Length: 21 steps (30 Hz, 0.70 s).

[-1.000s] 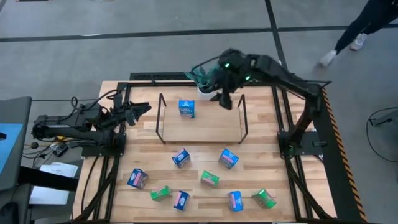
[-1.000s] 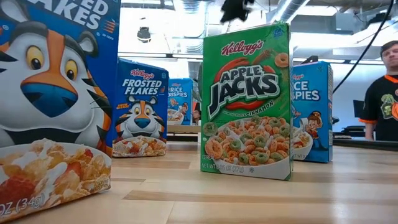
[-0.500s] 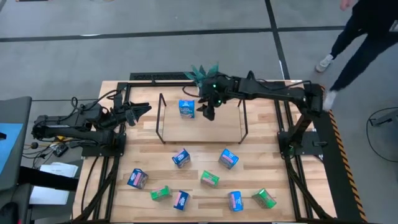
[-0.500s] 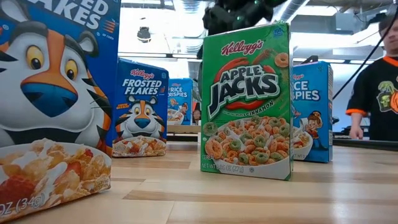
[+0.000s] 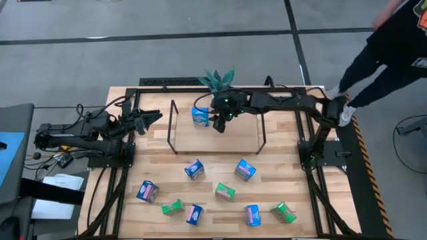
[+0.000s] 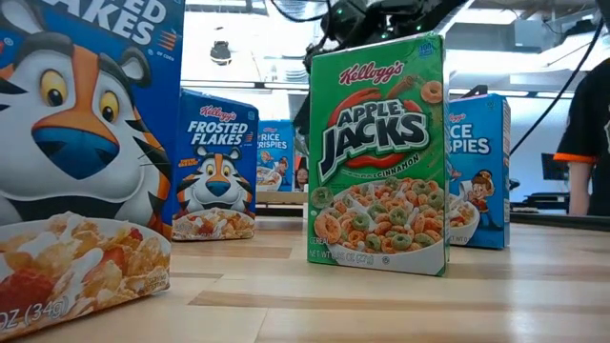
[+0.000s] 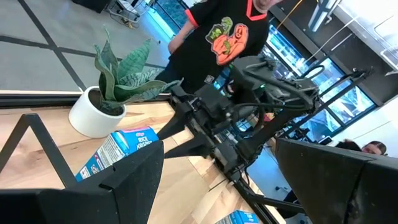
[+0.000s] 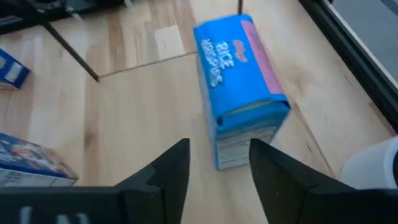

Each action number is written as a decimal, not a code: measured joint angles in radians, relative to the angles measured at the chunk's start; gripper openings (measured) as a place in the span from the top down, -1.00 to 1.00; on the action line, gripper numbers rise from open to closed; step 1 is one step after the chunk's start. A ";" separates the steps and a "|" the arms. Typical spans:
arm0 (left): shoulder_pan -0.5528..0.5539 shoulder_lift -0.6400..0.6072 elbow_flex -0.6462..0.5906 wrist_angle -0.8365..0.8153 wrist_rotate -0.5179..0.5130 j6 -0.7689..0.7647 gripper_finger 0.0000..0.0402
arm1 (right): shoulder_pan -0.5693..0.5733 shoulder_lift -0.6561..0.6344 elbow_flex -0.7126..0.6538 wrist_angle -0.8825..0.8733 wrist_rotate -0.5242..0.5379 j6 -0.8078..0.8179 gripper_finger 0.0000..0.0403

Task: Stack cereal on shelf
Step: Put the top right light blue cereal box on the shelf

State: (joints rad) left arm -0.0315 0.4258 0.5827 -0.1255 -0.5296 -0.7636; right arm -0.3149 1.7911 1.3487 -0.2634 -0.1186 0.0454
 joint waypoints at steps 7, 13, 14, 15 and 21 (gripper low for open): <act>0.000 0.000 0.000 0.000 -0.002 -0.004 -0.49 | 0.000 0.031 0.001 0.022 -0.004 -0.017 0.41; 0.000 0.000 0.000 -0.001 -0.006 -0.005 -0.49 | -0.009 0.031 0.001 0.020 -0.005 -0.036 0.57; 0.000 0.000 0.000 -0.001 -0.006 -0.005 -0.49 | -0.010 0.031 0.001 0.016 -0.007 -0.036 0.59; 0.000 0.000 0.000 -0.001 -0.006 -0.005 -0.49 | -0.010 0.031 0.001 0.014 -0.007 -0.036 0.60; 0.000 0.000 0.000 -0.001 -0.009 -0.005 -0.49 | -0.008 0.031 0.000 0.039 -0.011 -0.046 0.65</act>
State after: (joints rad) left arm -0.0315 0.4259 0.5827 -0.1265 -0.5385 -0.7681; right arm -0.3225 1.8221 1.3492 -0.2246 -0.1295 -0.0006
